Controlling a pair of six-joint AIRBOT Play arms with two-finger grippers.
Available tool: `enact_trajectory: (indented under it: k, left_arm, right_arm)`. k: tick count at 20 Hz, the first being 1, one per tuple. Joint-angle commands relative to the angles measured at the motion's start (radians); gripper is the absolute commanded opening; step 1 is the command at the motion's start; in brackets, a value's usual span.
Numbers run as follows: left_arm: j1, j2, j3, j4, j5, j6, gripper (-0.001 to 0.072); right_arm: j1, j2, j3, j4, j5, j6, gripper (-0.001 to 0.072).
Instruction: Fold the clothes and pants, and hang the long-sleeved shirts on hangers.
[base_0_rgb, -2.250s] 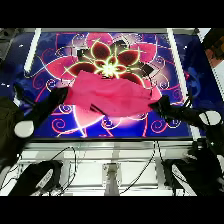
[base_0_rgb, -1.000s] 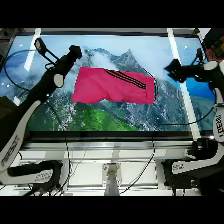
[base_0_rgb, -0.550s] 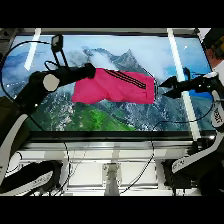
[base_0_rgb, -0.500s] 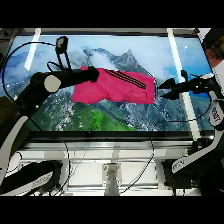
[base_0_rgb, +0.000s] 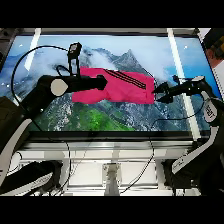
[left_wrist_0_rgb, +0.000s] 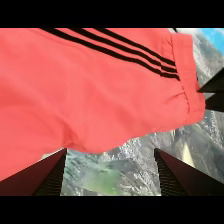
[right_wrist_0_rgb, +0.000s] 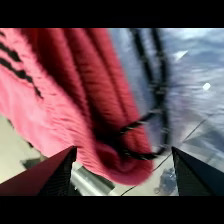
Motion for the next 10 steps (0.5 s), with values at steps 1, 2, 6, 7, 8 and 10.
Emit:
enact_trajectory:
  k: [1, 2, 6, 7, 8, 10]
  left_arm:
    - [-0.015, -0.006, 0.000, -0.004, -0.005, 0.002, 0.0618]
    - [-0.020, -0.011, 0.000, -0.008, -0.005, 0.002, 0.0618]
    - [-0.040, -0.033, 0.000, -0.008, -0.005, 0.002, 0.0618]
    - [-0.045, -0.040, 0.000, -0.012, -0.005, 0.002, 0.0618]
    - [-0.051, -0.048, 0.000, -0.012, -0.005, 0.002, 0.0618]
    - [-0.064, -0.063, 0.000, -0.014, -0.005, 0.002, 0.0617]
  right_arm:
    - [0.048, -0.031, 0.000, 0.032, -0.005, -0.006, 0.0683]
    - [0.060, -0.034, 0.000, 0.026, -0.010, -0.006, 0.0683]
    - [0.092, -0.034, 0.000, 0.029, -0.092, 0.006, 0.0682]
    - [0.104, -0.034, 0.000, 0.041, -0.115, 0.007, 0.0672]
    - [0.115, -0.034, 0.000, 0.056, -0.133, 0.006, 0.0670]
    - [0.140, -0.034, 0.000, 0.079, -0.144, 0.005, 0.0573]
